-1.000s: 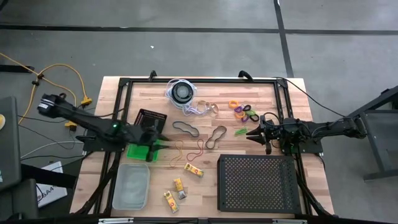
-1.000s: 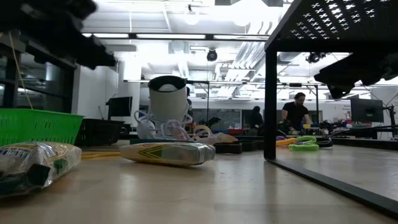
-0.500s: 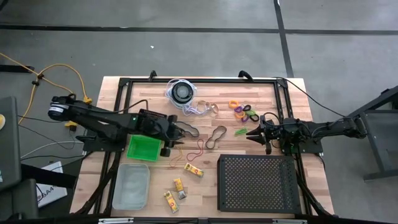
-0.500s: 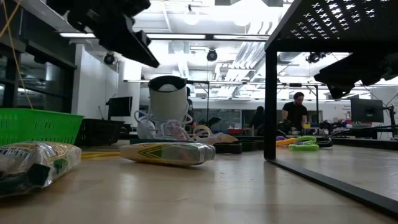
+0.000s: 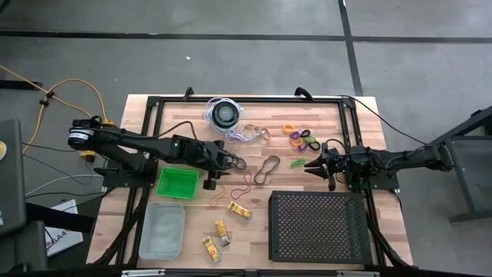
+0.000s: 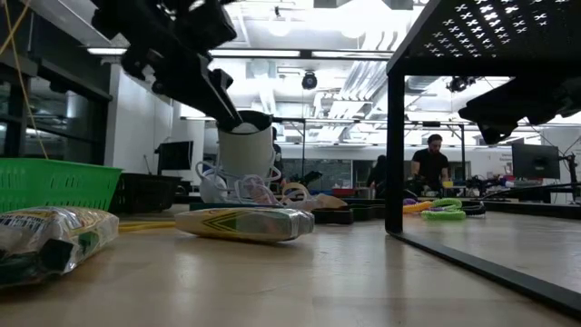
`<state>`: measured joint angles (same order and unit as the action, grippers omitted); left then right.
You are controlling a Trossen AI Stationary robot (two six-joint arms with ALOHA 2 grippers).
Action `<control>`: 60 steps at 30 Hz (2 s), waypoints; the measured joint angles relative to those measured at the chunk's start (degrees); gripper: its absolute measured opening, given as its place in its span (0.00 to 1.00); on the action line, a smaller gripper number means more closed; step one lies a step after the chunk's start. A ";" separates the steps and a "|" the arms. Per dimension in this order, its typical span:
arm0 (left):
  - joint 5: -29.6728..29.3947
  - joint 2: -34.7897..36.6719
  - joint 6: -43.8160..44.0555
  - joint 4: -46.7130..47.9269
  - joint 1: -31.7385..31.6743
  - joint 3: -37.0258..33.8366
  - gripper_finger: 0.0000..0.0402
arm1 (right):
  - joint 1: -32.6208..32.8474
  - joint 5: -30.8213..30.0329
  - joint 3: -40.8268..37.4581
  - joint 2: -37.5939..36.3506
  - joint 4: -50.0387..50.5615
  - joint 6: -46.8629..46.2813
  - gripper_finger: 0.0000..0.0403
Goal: Pick & Place Office Desk Supplies
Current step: Put the blue rubber band into the gray bin
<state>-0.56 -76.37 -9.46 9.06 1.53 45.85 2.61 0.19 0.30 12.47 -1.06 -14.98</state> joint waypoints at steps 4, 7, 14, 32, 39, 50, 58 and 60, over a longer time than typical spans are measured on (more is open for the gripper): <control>2.04 -3.36 -2.15 0.27 -2.73 0.43 0.31 | 0.02 -0.01 0.00 0.00 -0.01 0.00 0.18; 3.56 -5.95 -3.62 0.17 -4.99 1.06 0.31 | 0.02 0.01 0.02 0.00 0.00 0.00 0.18; 3.53 -11.61 -5.57 0.21 -7.19 3.65 0.31 | 0.00 -0.01 0.00 -0.02 0.02 0.00 0.18; -4.26 -20.68 -7.72 5.23 -3.97 11.48 0.31 | 0.01 -0.01 0.01 0.00 -0.06 0.00 0.18; -4.10 -24.01 -8.51 6.45 -4.01 13.79 0.31 | 0.01 -0.01 0.01 -0.01 -0.11 0.00 0.18; -4.04 -25.70 -5.42 6.66 -3.69 13.77 0.31 | 0.01 -0.01 0.00 0.00 -0.27 0.00 0.18; -4.10 -25.71 -5.07 7.02 -3.69 13.77 0.31 | 0.02 -0.01 0.01 -0.01 -0.33 0.00 0.18; -4.11 -25.71 -4.62 7.14 -3.69 13.77 0.31 | 0.00 -0.01 0.00 -0.01 -0.33 0.00 0.18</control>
<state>-4.67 -102.08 -14.08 16.20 -2.15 59.61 2.61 0.19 0.30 12.46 -1.39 -14.98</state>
